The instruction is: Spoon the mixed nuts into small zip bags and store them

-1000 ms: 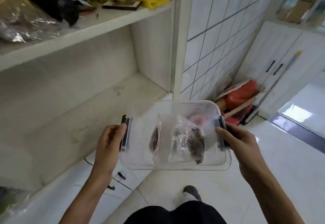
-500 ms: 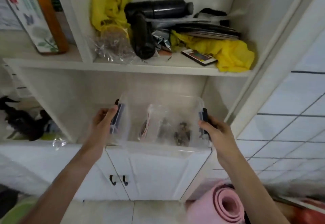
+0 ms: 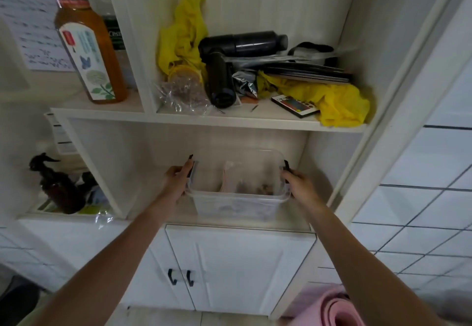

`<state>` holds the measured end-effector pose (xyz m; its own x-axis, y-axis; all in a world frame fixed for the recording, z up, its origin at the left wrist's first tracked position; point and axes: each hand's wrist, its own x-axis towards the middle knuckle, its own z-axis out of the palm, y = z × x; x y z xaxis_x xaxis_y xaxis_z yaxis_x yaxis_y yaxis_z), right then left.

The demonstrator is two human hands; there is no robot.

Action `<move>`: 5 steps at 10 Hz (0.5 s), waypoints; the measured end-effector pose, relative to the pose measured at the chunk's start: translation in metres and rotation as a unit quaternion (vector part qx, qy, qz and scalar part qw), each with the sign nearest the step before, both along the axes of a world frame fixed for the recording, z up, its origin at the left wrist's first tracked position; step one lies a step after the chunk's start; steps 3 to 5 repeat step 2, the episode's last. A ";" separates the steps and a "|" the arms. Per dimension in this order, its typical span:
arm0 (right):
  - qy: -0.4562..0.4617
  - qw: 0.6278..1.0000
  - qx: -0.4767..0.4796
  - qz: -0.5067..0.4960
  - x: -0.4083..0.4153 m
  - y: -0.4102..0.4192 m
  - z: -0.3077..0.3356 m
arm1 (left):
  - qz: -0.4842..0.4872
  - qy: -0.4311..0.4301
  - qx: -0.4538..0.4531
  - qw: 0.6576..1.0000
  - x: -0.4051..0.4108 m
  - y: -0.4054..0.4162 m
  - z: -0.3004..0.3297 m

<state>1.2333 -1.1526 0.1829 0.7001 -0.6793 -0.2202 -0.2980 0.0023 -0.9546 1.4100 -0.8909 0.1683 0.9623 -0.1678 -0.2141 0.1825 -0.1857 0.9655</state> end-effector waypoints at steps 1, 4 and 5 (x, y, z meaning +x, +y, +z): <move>-0.009 0.999 -0.038 0.014 -0.007 0.005 0.008 | -0.002 -0.006 0.015 1.000 0.004 0.005 0.001; -0.028 0.995 -0.097 -0.023 -0.026 0.013 0.010 | 0.012 -0.064 0.023 0.998 0.003 0.016 -0.006; -0.028 0.995 -0.097 -0.023 -0.026 0.013 0.010 | 0.012 -0.064 0.023 0.998 0.003 0.016 -0.006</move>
